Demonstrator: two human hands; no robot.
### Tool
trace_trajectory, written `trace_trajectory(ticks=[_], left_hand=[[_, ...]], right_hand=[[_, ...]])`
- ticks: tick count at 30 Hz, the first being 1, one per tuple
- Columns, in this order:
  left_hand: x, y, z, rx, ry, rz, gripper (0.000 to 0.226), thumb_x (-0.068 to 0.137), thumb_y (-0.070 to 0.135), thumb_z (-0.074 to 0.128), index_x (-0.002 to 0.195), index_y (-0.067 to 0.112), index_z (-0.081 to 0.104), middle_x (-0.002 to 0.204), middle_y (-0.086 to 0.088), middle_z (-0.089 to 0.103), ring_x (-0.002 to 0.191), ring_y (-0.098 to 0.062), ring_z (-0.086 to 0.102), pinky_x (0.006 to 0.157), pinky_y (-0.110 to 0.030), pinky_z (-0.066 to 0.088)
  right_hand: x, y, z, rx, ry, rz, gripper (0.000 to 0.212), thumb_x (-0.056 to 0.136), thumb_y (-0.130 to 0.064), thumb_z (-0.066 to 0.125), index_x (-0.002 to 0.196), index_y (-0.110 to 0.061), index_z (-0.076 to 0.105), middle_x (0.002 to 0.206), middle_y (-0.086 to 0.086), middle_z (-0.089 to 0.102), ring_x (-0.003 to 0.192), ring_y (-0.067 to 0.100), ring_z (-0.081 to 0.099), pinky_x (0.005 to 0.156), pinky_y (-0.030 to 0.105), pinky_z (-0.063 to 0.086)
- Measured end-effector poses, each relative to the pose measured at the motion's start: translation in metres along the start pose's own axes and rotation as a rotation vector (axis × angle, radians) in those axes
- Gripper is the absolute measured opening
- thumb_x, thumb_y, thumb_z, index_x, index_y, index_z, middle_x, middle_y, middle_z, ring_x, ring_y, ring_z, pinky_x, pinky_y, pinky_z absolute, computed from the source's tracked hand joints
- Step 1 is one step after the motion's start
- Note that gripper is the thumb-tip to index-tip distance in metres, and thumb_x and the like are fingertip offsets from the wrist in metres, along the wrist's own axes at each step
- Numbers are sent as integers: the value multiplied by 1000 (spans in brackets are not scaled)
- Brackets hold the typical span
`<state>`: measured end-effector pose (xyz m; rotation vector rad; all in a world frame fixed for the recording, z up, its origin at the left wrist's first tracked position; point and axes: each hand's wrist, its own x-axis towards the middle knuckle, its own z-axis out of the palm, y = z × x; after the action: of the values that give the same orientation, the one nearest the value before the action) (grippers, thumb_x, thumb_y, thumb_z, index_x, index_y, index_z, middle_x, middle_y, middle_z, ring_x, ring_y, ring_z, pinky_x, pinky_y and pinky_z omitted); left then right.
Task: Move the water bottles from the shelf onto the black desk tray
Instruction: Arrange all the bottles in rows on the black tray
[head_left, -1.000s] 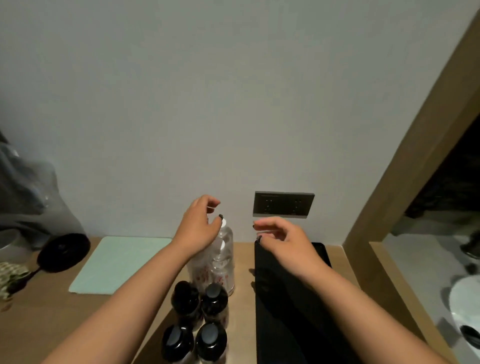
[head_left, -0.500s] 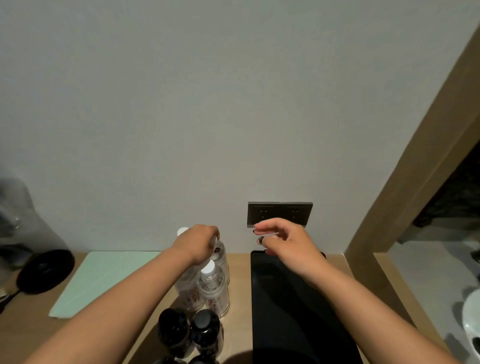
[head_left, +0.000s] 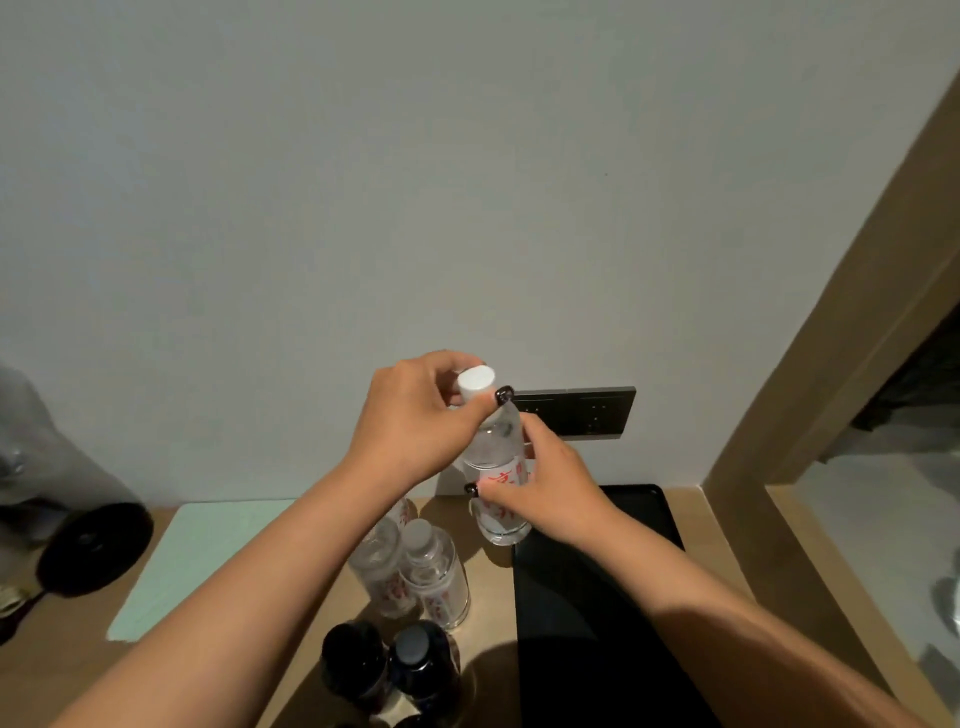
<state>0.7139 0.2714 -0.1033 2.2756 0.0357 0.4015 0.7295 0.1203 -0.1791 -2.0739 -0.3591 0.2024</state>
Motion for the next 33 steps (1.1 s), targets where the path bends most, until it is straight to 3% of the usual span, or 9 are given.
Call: trace_trajectory(ticks=[5,7,9,12,16,20,25,30,33], left_hand=[[1,0,32,-84,-176,-14,29,79,30,74,107,30,67,82,13,71,75,5,65,71,-12,51],[3,-10,37,-104,-229,-32,36,83,28,70,119,26,62,89,12,71,84,3,65,77,-15,51],[3,-27,37,-72,-201,-44,40,84,26,69,123,25,58,100,12,70,95,-1,64,88,-26,51],[2,-68,27,143,-140,-91,46,85,26,69,129,20,55,122,6,62,112,-13,57,96,-31,44],[5,-125,16,351,-159,-354,55,81,27,70,131,16,52,134,-14,53,123,-35,48,104,-45,38],[1,-148,23,263,-185,-521,51,83,20,67,131,16,51,130,-16,55,118,-36,52,94,-41,43],[7,-156,27,52,-144,-593,30,82,11,65,109,22,58,109,-7,60,96,-29,58,79,-41,54],[10,-160,27,82,-179,-562,28,76,24,76,102,20,65,99,-4,67,92,-28,63,82,-48,56],[15,-161,24,53,-163,-564,23,75,22,76,97,23,69,98,-4,70,94,-28,65,83,-48,56]], right_hand=[[-4,29,-14,-18,15,65,65,70,-25,80,125,-31,46,111,-9,61,96,3,59,73,14,48],[-4,43,-19,-16,34,110,66,70,-21,81,125,-29,46,111,-11,58,98,2,55,77,14,43],[-2,57,-25,51,52,200,64,71,-14,80,126,-24,47,110,-11,56,104,7,54,85,21,42],[3,79,-30,120,90,298,62,74,-9,77,127,-20,47,118,-2,59,112,15,56,93,31,43],[10,102,-26,122,91,373,64,77,-6,74,131,-19,44,129,4,57,120,21,53,101,39,42],[15,118,-18,144,112,422,69,77,-1,73,136,-15,41,134,8,54,126,26,49,105,41,38],[15,134,-13,195,162,386,67,77,-1,73,135,-14,42,130,9,55,122,25,51,104,39,41],[24,140,-14,163,123,381,62,79,-5,71,132,-17,43,118,0,56,111,15,53,94,25,43],[36,145,-13,143,75,426,63,78,-14,74,132,-18,42,122,-1,52,114,17,51,102,33,40]])
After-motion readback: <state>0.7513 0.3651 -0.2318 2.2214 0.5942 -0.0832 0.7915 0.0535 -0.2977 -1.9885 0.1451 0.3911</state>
